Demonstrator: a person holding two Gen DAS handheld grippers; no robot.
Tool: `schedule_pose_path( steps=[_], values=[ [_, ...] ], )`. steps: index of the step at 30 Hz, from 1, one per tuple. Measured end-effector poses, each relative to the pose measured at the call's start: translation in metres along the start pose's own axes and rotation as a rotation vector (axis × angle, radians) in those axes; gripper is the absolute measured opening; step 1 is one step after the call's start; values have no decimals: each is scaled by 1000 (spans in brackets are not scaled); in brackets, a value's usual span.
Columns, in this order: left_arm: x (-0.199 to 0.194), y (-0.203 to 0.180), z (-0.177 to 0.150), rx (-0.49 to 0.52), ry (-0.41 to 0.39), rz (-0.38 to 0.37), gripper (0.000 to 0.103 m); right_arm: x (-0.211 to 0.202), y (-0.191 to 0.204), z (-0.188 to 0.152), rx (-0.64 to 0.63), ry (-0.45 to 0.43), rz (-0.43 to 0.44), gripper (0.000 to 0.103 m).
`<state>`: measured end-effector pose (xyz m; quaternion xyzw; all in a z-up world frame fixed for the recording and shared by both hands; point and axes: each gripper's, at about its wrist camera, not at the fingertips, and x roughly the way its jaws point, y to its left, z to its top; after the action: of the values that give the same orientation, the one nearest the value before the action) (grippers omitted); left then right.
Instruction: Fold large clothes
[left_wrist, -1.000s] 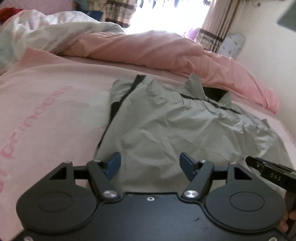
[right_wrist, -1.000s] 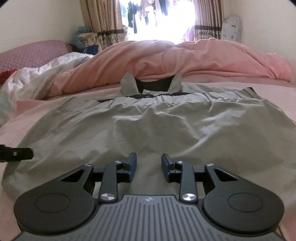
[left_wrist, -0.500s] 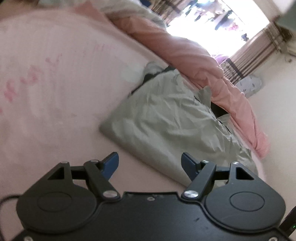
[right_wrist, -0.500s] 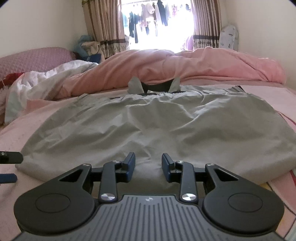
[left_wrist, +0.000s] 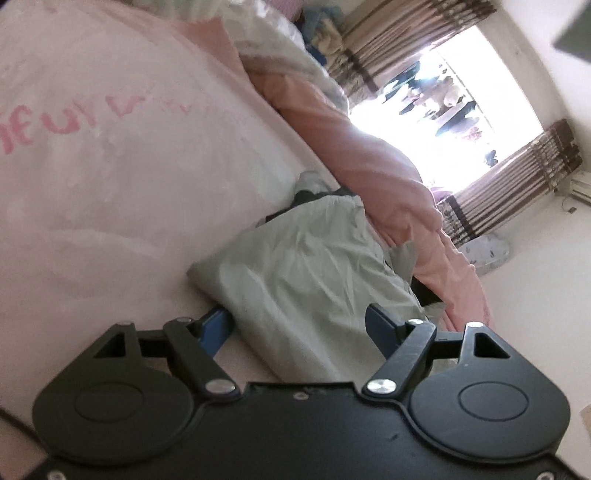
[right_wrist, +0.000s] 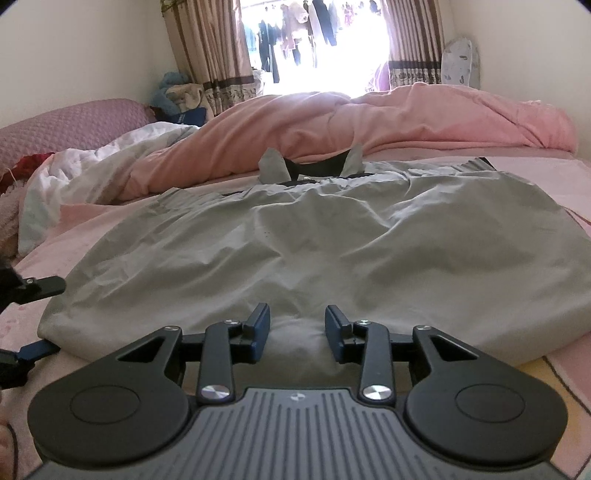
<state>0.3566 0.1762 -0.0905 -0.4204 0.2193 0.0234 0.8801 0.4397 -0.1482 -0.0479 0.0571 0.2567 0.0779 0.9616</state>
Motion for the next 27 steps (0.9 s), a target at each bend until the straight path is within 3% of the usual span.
schedule_pose_path(
  steps=[4,11,14,16,17,21,27],
  values=[
    [11,-9,-5,41,-61,-14,86,1,-1,0,6,1,8,43],
    [44,-22,7,70,-47,-32,85,2,-2,0,13,1,14,43],
    [47,-20,13,61,-19,-2,59,2,-2,-1,12,-2,12,43],
    [43,-12,15,38,-2,27,26,2,-2,-1,11,-2,13,43],
    [42,-7,18,30,11,36,21,3,-2,-1,10,-3,12,43],
    [39,5,25,-12,63,1,16,4,2,-3,2,-11,-3,43],
    [36,-2,27,37,82,16,15,-5,3,2,0,-7,-9,44]
  ],
)
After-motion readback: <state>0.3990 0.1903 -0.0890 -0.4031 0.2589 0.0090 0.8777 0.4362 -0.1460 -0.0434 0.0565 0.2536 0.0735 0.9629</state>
